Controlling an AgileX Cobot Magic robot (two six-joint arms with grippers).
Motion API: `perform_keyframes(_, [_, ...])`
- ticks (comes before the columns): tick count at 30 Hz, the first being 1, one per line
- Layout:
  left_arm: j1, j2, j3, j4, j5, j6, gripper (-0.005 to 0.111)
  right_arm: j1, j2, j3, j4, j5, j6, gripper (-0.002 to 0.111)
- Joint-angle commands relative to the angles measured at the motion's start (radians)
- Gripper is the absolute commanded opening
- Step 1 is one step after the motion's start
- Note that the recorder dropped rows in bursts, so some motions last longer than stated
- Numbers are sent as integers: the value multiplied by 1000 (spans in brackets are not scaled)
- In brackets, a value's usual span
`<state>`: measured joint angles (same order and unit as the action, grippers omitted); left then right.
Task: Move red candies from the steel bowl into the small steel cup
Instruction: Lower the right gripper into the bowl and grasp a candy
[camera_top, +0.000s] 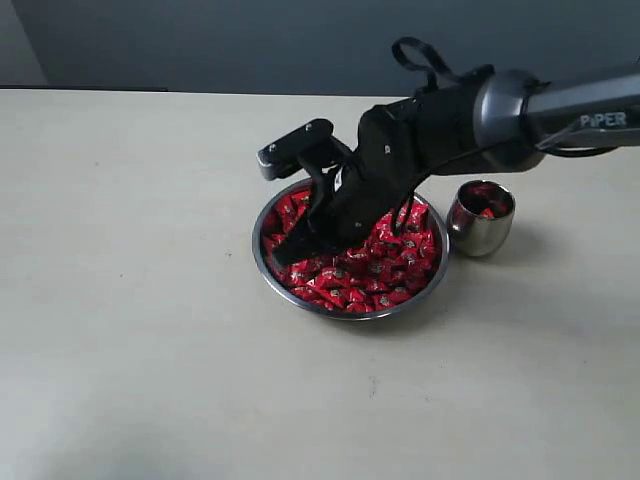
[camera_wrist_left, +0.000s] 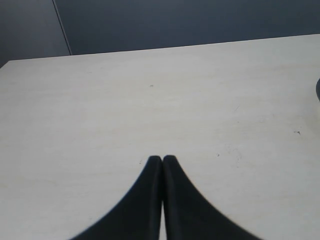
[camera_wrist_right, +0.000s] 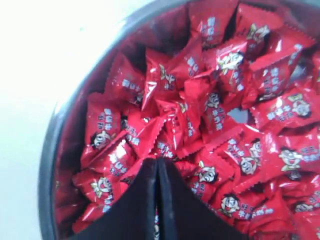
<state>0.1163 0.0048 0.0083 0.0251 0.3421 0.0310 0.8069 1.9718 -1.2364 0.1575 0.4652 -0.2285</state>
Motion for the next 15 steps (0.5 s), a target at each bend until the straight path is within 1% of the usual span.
perform_keyframes(1, [-8,-5,-8,2,-5,-2,0,1,-85,-7,-1,10,-3,-1])
perform_keyframes(6, [-8,-5,-8,2,-5,-2,0,1,-152,-5,4,27,3,-1])
perform_keyframes(10, [-8,-5,-8,2,-5,-2,0,1,-141,-5,13,59,3,0])
perform_keyframes(11, [-8,-5,-8,2,-5,-2,0,1,-130,-5,20,62,3,3])
perform_keyframes(13, [-8,-5,-8,2,-5,-2,0,1,-102,-5,56,52,3,16])
perform_keyframes(15, [-8,-5,-8,2,-5,-2,0,1,-70,-5,81,31,3,34])
